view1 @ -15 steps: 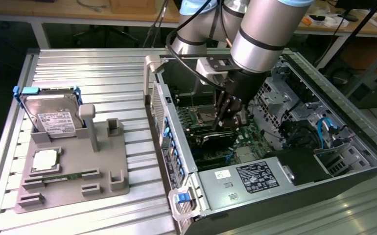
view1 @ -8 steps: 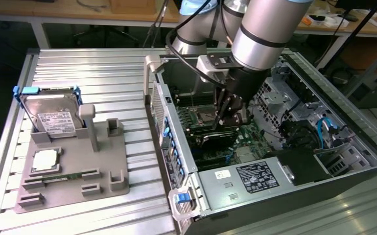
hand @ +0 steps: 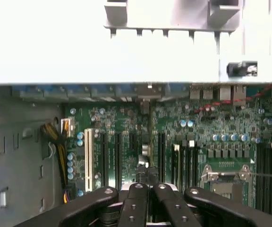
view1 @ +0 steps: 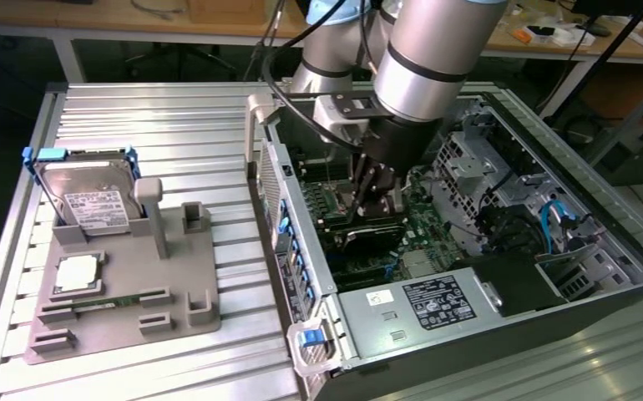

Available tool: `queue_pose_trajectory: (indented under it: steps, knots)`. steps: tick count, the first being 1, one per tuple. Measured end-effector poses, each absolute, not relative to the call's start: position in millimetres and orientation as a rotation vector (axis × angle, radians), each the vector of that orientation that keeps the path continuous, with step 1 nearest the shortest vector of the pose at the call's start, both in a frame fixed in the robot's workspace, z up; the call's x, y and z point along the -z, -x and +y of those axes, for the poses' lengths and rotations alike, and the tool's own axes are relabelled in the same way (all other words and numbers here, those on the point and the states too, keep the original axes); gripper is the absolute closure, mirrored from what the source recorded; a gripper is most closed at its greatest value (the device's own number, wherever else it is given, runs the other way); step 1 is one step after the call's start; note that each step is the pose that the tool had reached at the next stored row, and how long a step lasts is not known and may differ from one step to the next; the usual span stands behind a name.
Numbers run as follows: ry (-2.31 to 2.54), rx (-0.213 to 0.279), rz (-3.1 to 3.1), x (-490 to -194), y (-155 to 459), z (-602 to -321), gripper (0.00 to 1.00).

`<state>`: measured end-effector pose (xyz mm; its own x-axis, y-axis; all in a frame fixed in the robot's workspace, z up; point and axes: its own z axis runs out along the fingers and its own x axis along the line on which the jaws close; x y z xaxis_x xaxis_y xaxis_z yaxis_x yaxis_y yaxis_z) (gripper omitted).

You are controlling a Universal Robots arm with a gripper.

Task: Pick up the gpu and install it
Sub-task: 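Press down on the gpu until it lock into place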

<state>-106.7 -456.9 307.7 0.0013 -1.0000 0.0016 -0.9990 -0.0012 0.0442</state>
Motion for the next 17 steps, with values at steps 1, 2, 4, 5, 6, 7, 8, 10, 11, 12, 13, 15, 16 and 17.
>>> queue_pose_trajectory:
  steps: [1, 2, 4, 5, 6, 7, 8, 10, 11, 12, 13, 15, 16, 17]
  knots:
    - [-2.199, 0.048, -2.197, -307, 111, -457, 0.89]
    - [-2.199, 0.049, -2.196, -307, 115, -457, 0.89]
    - [-2.197, 0.052, -2.195, -307, 125, -457, 0.89]
    - [-2.196, 0.054, -2.193, -307, 129, -457, 0.89]
    - [-2.195, 0.056, -2.192, -306, 132, -456, 0.89]
    - [-2.194, 0.059, -2.191, -306, 137, -456, 0.89]
    - [-2.192, 0.062, -2.19, -306, 141, -456, 0.89]
    - [-2.187, 0.075, -2.184, -306, 147, -456, 0.89]
    - [-2.184, 0.081, -2.182, -306, 149, -456, 0.89]
    - [-2.183, 0.084, -2.18, -306, 150, -456, 0.89]
    - [-2.183, 0.085, -2.18, -306, 150, -456, 0.89]
    - [-2.183, 0.085, -2.18, -306, 151, -456, 0.89]
    - [-2.183, 0.085, -2.18, -306, 151, -456, 0.89]
    - [-2.183, 0.085, -2.18, -306, 151, -456, 0.89]
